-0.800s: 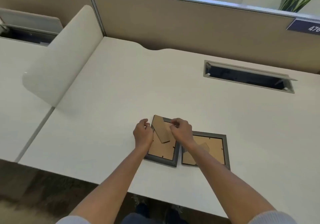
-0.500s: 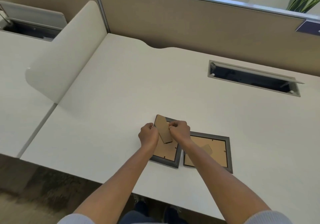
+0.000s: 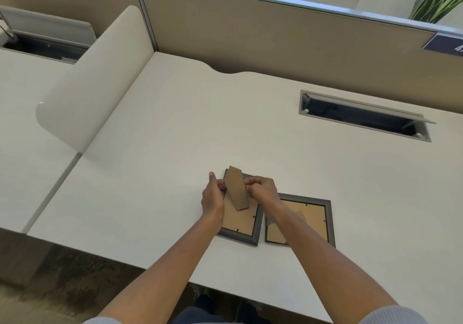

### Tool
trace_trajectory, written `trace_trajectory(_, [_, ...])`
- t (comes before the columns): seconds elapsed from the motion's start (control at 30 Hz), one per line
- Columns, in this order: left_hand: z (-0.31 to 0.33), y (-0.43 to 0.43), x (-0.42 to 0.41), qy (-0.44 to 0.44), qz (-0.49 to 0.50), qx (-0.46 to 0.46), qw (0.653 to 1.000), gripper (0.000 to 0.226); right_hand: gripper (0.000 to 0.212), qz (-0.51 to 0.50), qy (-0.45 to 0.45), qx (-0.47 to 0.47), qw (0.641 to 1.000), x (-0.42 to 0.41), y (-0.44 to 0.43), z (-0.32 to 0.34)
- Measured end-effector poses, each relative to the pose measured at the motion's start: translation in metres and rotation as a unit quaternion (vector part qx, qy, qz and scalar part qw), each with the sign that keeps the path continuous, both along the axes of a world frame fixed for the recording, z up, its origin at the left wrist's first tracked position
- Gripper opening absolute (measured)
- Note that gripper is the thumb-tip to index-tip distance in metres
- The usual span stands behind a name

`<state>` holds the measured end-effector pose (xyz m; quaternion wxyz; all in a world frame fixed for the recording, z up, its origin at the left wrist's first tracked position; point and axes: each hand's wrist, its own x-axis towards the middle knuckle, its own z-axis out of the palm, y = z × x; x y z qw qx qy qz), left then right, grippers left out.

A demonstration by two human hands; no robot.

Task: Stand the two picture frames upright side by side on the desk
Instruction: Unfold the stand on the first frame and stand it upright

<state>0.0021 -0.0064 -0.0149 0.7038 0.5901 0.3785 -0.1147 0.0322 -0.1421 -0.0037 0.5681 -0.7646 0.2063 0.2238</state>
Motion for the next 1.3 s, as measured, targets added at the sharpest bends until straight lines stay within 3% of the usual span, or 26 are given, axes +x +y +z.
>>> trace_trajectory(0.17, [0.001,-0.002,-0.003,-0.021,0.032,-0.045,0.998,0.087,0.035,0.006,0.003,0.023,1.000,-0.002,-0.002,0.001])
trace_trajectory(0.43, [-0.002,0.001,-0.005,-0.031,0.038,-0.059,0.997,0.083,0.035,0.000,-0.009,0.049,0.999,-0.008,-0.006,0.001])
trace_trajectory(0.57, [-0.001,0.009,-0.002,-0.024,0.043,-0.065,0.997,0.075,0.025,-0.072,-0.031,0.033,0.996,-0.015,-0.016,0.002])
trace_trajectory(0.7, [0.000,0.022,0.000,-0.007,-0.007,0.048,0.999,0.047,0.025,-0.122,-0.054,-0.058,0.989,-0.039,-0.034,0.007])
trace_trajectory(0.8, [-0.002,0.029,-0.005,0.005,-0.090,0.164,0.982,0.024,0.023,-0.088,-0.047,-0.137,0.985,-0.061,-0.039,0.009])
trace_trajectory(0.93, [-0.005,0.026,-0.013,-0.018,-0.160,0.242,0.957,0.025,0.024,-0.048,-0.038,-0.156,0.986,-0.074,-0.030,0.011])
trace_trajectory(1.3, [0.002,0.027,-0.016,0.011,-0.148,0.234,0.961,0.023,0.028,-0.106,0.014,-0.123,0.987,-0.067,-0.008,0.014])
